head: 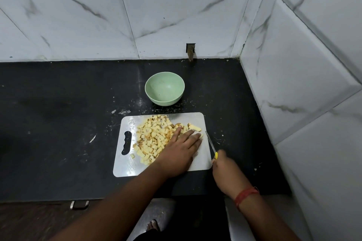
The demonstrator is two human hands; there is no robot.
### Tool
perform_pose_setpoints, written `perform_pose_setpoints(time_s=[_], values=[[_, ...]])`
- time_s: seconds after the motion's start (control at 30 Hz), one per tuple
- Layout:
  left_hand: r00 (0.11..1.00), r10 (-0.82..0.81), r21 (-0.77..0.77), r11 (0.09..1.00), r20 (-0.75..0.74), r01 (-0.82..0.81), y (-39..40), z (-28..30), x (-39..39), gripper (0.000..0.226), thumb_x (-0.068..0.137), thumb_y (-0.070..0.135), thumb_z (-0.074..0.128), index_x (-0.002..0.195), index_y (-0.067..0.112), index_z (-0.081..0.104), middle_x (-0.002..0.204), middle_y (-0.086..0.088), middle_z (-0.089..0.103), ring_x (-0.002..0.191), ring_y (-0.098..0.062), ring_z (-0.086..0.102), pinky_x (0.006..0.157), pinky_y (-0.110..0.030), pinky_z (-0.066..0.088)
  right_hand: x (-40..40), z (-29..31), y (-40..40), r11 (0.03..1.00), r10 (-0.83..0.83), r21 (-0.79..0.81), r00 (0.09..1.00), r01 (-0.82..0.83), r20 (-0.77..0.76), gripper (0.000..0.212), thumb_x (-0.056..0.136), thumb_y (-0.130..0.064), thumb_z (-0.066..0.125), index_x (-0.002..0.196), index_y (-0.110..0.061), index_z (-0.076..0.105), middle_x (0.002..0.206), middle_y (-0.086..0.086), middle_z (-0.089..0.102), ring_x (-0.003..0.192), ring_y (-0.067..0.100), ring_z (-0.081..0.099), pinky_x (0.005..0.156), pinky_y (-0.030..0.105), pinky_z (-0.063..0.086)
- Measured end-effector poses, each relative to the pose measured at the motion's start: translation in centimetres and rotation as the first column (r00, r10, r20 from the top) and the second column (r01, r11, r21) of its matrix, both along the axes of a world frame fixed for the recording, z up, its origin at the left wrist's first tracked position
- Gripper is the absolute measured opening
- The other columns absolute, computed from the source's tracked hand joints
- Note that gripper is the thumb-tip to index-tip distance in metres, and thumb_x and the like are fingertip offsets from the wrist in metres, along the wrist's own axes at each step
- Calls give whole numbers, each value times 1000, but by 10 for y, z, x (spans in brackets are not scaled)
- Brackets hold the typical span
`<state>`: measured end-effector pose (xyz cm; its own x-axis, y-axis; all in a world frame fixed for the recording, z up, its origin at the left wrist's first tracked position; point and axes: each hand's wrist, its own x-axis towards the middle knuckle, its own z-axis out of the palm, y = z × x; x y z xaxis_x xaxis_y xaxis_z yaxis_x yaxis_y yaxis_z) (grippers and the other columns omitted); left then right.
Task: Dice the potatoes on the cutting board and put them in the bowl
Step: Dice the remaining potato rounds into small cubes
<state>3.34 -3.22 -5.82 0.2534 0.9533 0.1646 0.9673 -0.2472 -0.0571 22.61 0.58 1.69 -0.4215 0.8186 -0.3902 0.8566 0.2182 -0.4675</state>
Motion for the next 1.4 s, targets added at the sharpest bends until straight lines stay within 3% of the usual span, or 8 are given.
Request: perform_pose_setpoints(time_s=[0.3,0.53,0.7,0.9,1.03,1.17,1.4], values=[[1000,-19,1,1000,-3,19,1,-1,-2,49,105,35,42,148,15,50,148,-3,51,142,-29,42,121,-63,21,-1,-2,-2,999,39,2,998,-39,40,9,103,-21,36,97,-16,32,101,15,64,90,31,63,67,31,41],[994,-103,-60,993,33,105,10,9,-10,50,102,29,46,150,14,49,155,-2,46,149,-25,31,126,-53,7,-1,-6,3,999,32,-2,998,-32,48,9,103,-23,37,98,-16,34,95,10,62,85,26,63,67,31,44],[989,-150,-34,988,6,150,8,15,-15,48,100,28,47,145,14,53,147,-3,50,143,-27,39,125,-57,15,0,-9,3,999,36,-14,998,-36,60,9,102,-21,37,97,-14,34,102,16,64,91,32,64,68,33,43],[989,-149,-92,985,-16,147,7,15,-19,48,103,29,39,147,15,52,145,-1,52,142,-27,40,125,-57,11,0,-13,4,999,41,-12,995,-40,90,2,100,-15,38,100,-14,36,101,16,64,90,31,64,67,31,42],[989,-142,-99,985,-41,138,10,17,-22,50,103,32,32,145,16,54,144,1,54,142,-27,41,125,-56,9,-1,-15,4,999,55,-8,992,-54,112,9,99,-13,37,107,-11,40,103,16,64,91,32,64,66,29,39],[990,-136,-97,987,-32,132,9,16,-17,50,104,32,38,149,15,48,148,-2,51,143,-27,38,125,-57,7,0,-16,3,998,60,-28,987,-56,146,12,99,-11,38,111,-9,41,106,17,64,96,32,64,67,28,37],[993,-113,-101,989,-13,111,3,14,-8,53,103,30,40,153,10,43,152,-5,47,144,-27,36,123,-52,-2,2,-18,-4,998,50,-54,991,-44,124,6,98,-9,36,96,-14,32,106,18,64,97,34,64,68,29,38]])
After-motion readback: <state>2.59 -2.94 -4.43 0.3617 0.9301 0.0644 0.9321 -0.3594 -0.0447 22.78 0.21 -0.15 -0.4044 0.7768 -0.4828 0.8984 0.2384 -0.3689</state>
